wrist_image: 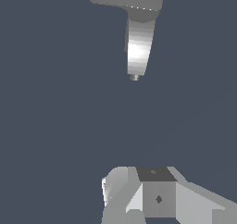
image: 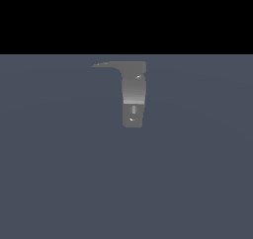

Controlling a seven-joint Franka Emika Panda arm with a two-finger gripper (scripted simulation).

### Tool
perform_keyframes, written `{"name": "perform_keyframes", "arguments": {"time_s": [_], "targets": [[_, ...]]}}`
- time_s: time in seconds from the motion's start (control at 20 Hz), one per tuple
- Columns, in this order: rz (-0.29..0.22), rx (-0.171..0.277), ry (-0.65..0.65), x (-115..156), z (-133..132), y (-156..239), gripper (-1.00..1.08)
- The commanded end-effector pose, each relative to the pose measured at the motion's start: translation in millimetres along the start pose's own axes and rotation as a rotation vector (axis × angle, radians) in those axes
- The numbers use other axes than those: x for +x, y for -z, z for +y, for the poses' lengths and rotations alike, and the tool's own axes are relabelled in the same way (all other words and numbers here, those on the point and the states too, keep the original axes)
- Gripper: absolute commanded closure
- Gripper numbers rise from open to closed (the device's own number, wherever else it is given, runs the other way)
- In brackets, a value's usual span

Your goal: Turn on the faucet by rotating a designated handle.

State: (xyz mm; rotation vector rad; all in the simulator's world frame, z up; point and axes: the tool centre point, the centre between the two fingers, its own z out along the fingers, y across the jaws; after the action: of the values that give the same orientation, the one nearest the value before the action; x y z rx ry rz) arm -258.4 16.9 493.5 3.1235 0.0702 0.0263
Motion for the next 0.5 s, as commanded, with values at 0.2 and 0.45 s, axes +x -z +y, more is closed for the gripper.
{"name": "perform_keyframes", "arguments": {"time_s": [0.2,0.45], "targets": [[0.0,0.0,-0.008,1.1,-1.9,-1.1,1.08],[-0.001,0.0,-0.041,5.6,-9.7,-5.8,1.08]]}}
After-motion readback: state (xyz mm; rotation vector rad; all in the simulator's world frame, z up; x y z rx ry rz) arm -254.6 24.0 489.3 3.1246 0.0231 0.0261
